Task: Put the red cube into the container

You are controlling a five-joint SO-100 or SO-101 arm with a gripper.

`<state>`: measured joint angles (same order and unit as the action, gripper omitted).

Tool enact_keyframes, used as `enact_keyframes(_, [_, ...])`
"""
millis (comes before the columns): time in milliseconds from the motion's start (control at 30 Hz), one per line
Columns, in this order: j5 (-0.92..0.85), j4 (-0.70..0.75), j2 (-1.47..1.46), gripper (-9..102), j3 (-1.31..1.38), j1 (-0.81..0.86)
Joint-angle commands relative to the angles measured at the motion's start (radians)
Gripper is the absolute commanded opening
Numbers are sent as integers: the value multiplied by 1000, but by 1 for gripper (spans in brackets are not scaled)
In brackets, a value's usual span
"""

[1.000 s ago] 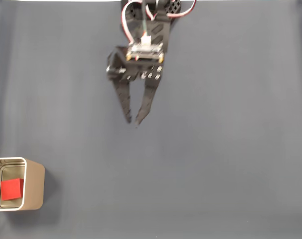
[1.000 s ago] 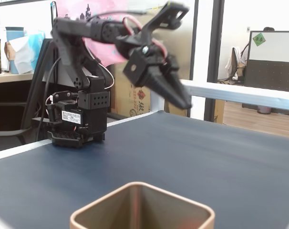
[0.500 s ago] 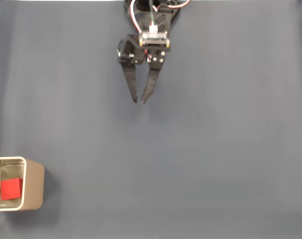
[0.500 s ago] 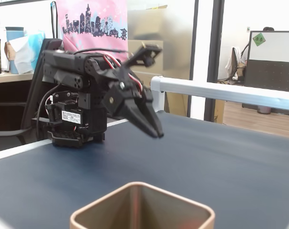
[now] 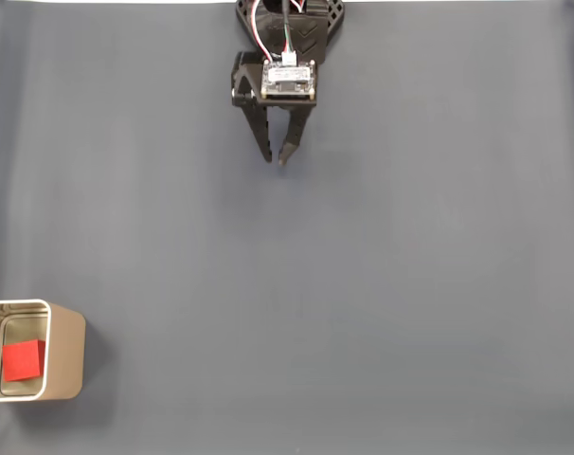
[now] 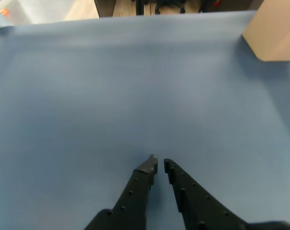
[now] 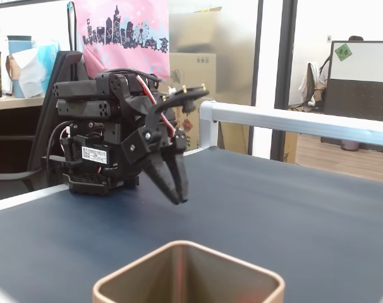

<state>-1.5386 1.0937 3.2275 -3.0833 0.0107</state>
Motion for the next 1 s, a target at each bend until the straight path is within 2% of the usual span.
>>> enact_keyframes(0, [17,81,94,0,-11,-17])
enact_keyframes(433, [49,250,98,0,-11,-11])
enact_keyframes(700, [-60,253,98,0,-11,-8])
enact_keyframes(967, [-54,253,98,1,-11,-8])
